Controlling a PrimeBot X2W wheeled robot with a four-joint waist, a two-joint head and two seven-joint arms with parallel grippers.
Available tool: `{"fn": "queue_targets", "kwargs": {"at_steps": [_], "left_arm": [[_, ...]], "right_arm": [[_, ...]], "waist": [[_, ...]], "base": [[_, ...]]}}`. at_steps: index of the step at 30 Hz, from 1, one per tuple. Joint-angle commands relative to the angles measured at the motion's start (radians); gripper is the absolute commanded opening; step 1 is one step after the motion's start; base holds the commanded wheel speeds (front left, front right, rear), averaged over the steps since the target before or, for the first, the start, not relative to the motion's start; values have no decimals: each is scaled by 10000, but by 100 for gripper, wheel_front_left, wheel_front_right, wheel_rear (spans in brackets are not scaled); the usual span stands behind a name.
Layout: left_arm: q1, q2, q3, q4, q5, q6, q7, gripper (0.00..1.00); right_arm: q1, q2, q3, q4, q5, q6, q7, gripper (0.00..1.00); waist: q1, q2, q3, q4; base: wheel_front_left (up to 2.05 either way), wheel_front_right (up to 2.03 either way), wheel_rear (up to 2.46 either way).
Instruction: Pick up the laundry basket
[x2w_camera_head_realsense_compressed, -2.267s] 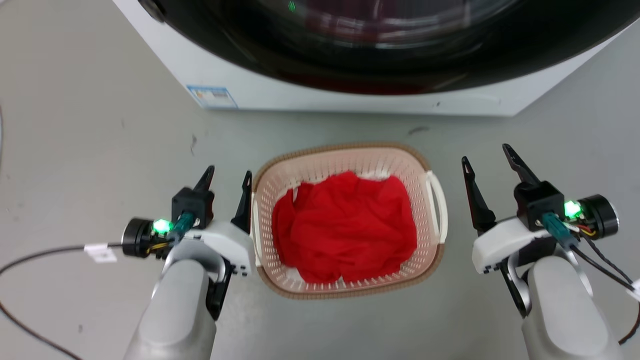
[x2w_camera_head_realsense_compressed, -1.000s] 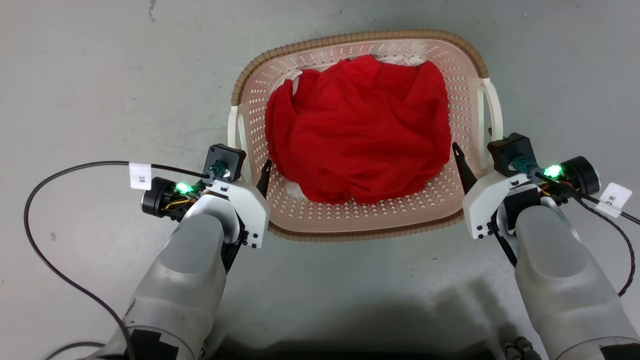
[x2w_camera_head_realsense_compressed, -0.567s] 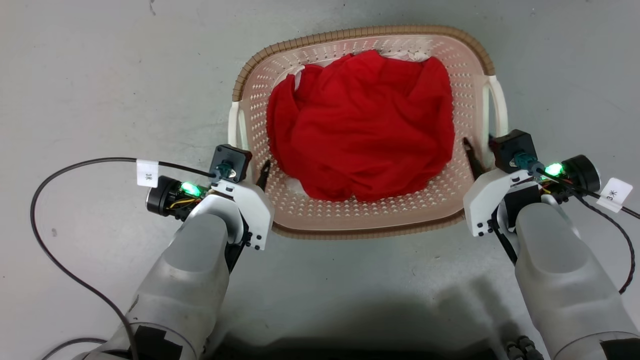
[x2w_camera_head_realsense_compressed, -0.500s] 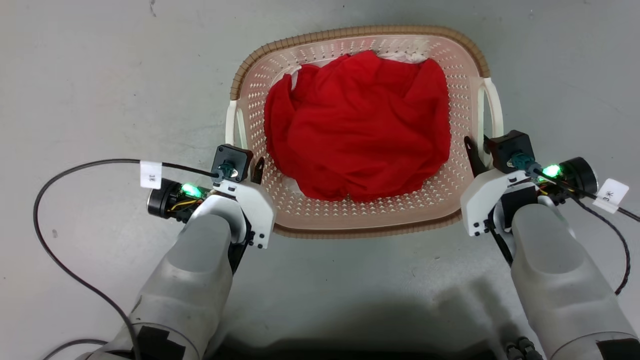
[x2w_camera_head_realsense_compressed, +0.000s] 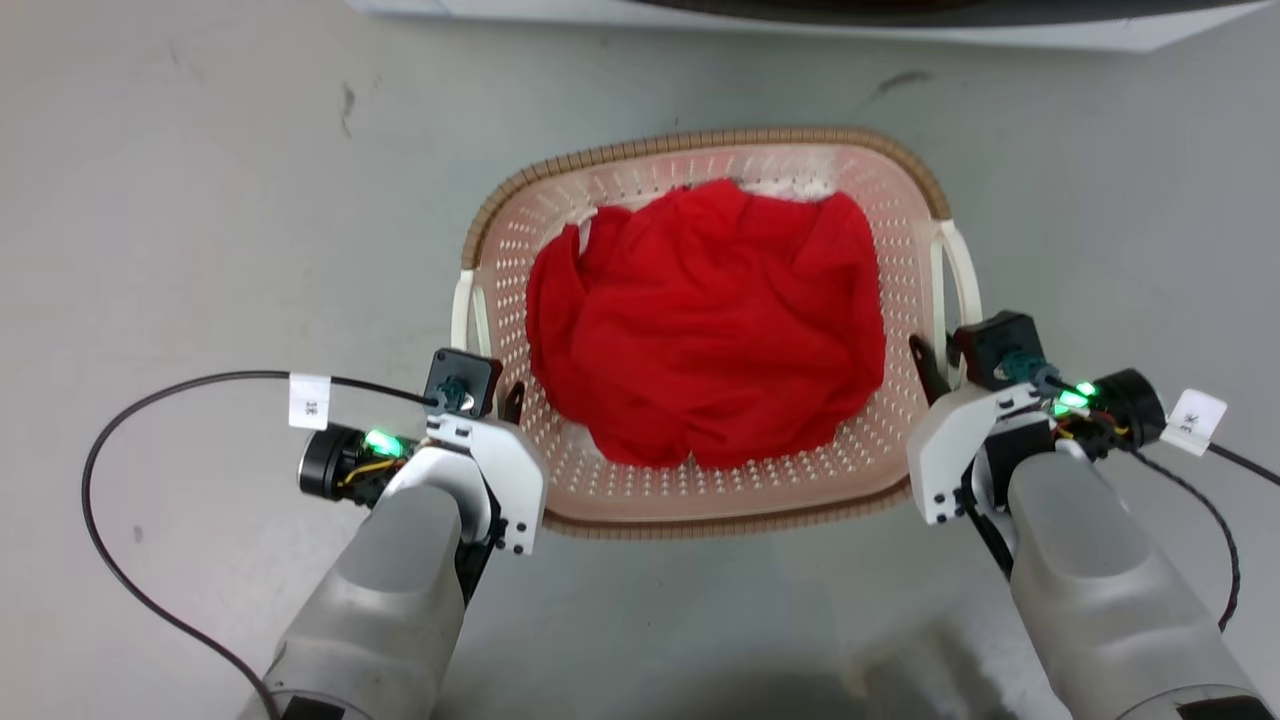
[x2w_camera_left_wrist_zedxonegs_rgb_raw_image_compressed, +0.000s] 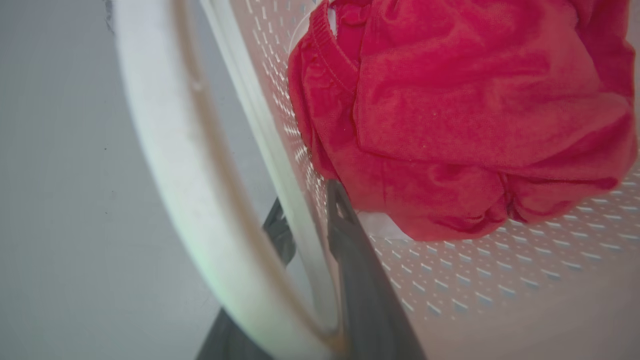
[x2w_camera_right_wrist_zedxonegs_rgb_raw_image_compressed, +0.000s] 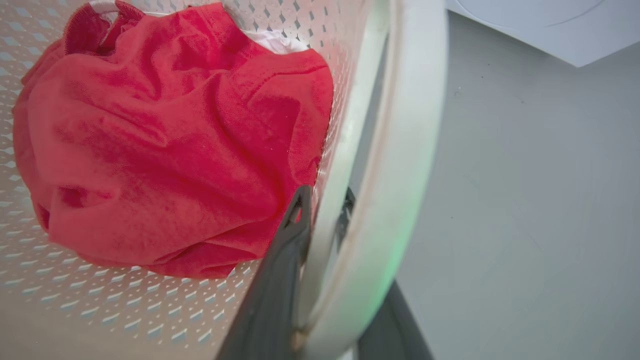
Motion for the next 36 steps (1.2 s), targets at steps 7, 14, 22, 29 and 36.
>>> {"fn": "queue_targets", "kwargs": {"at_steps": [7, 14, 22, 29, 36], "left_arm": [[597, 127, -206, 46, -136, -20, 390, 0], [1041, 110, -391, 47, -355, -132, 1004, 0], [1663, 110, -646, 41, -779, -267, 1720, 0], [2423, 110, -932, 39, -1010, -327, 2388, 0], [3163, 95, -1246, 34, -1275, -337, 2911, 0]], "right_arm": [[358, -157, 776, 819, 594, 0, -21, 0], [730, -141, 1744, 1165, 1324, 13, 348, 0], [1334, -128, 2662, 1306, 2140, 14, 1053, 0], [2082, -124, 3600, 1333, 3055, 14, 1706, 0], [2732, -112, 4615, 1170, 4077, 16, 2402, 0]], "waist": [[1, 0, -1946, -148], [1, 0, -3214, -208], [1, 0, -4719, -181], [1, 0, -6104, -116], [1, 0, -7298, -105]], "base": [[0, 0, 0], [0, 0, 0], [0, 0, 0], [0, 0, 0], [0, 0, 0]]}}
